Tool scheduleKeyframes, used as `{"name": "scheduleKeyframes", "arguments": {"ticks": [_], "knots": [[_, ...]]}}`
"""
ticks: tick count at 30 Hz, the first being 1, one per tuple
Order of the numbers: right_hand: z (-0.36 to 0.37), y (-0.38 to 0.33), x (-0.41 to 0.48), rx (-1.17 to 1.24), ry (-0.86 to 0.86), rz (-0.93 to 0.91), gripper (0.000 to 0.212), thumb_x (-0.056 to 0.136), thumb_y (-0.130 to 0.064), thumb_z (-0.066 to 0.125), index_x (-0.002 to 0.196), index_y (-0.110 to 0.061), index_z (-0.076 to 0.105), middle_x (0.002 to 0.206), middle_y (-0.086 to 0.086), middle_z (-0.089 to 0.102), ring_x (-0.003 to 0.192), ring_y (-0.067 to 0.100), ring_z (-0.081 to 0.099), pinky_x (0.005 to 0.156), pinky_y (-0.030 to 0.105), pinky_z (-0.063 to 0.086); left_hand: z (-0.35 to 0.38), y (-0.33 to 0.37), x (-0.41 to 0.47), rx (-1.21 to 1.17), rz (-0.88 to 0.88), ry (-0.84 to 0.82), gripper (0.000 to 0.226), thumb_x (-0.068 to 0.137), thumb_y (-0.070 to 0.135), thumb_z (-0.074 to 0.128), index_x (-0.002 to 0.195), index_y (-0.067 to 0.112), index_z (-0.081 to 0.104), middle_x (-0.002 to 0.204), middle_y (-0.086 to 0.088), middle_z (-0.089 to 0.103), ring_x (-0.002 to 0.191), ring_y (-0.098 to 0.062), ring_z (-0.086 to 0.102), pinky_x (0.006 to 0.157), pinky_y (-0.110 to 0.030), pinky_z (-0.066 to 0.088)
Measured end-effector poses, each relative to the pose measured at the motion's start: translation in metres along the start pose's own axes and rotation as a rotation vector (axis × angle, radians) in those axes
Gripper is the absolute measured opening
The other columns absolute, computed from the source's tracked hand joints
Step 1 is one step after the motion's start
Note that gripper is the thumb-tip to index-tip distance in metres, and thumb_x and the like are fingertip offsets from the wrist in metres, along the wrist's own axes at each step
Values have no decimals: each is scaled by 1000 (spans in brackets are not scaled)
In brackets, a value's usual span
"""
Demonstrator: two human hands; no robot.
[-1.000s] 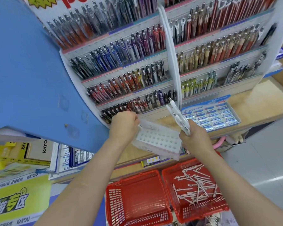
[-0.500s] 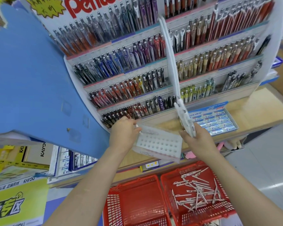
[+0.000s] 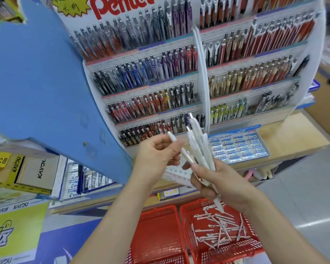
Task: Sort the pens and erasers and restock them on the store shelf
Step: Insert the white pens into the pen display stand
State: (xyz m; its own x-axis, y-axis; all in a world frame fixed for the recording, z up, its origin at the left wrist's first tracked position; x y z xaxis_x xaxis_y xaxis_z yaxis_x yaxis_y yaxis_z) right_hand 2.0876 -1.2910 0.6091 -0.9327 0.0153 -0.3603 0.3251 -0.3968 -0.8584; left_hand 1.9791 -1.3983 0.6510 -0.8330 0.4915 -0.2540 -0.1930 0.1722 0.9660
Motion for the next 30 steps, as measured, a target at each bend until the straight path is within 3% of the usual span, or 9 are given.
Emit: {"name": "scheduleKeyframes", "arguments": {"ticks": [4,9,12,15,17,19,22,25,30], "knots": [[-4,0,0,266,104,-8,21,83,-26,61,93,-11,50,61,8,49,39,10,32,38,17,24,-15,0,-3,-158,26,71,8,85,13,64,85,5,66,68,-5,63,58,-16,57,57,-23,53],[2,-3,5,179,143,-132,18,79,-20,64,85,-9,50,62,6,45,43,11,32,40,19,26,-14,-7,-14,-301,-30,53,8,86,9,62,92,8,67,74,-3,65,66,-13,61,63,-24,53],[13,-2,10,136,152,-168,18,79,-18,65,84,-6,53,58,5,41,42,11,29,40,20,25,-2,-18,-22,-69,-83,-4,12,89,14,61,95,7,69,80,-5,69,75,-17,65,71,-29,56],[14,2,13,52,260,-150,19,75,-32,66,75,-14,60,56,6,34,41,12,24,41,21,19,-2,-17,-24,-63,-116,-16,18,96,14,50,98,4,65,88,-15,70,79,-25,68,78,-37,58],[7,4,13,78,344,-147,32,75,-36,65,79,-9,50,58,7,30,41,10,22,40,20,17,-12,-13,-24,9,-108,-36,22,99,18,45,96,6,63,73,-11,61,60,-21,60,62,-34,57],[-2,3,13,158,372,-144,34,77,-38,64,88,-8,52,58,3,34,41,9,21,40,18,16,-21,-12,-24,309,-45,-119,25,99,23,45,95,11,66,62,0,42,49,-12,39,45,-24,37],[-7,0,17,180,327,-129,33,77,-36,66,91,-7,59,56,1,42,41,10,22,39,17,17,-25,-13,-31,657,90,-199,18,94,25,55,90,20,72,51,11,39,48,-4,33,49,-21,26],[-6,3,21,149,283,-138,10,85,-15,64,82,-8,57,57,8,48,40,11,23,40,19,15,-35,-17,-33,473,17,-52,13,90,20,61,90,23,73,47,16,49,44,-1,37,45,-13,28],[-10,11,24,118,322,-185,6,90,-2,58,86,-6,57,61,10,55,40,13,26,42,21,19,-54,-27,-30,90,-235,158,22,91,23,59,86,4,69,56,-3,53,45,-9,41,41,-18,35]]}}
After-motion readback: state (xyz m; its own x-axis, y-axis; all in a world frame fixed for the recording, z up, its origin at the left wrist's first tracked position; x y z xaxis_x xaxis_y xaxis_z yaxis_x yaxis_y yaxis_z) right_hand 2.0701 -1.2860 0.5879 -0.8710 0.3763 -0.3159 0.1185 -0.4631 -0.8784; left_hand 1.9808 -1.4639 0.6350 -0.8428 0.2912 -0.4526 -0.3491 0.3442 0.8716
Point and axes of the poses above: each hand's wrist, its own x-axis towards the middle knuckle, its own z-axis out of the palm, y = z × x, the point moved 4 cm from there along x, towards the middle knuckle
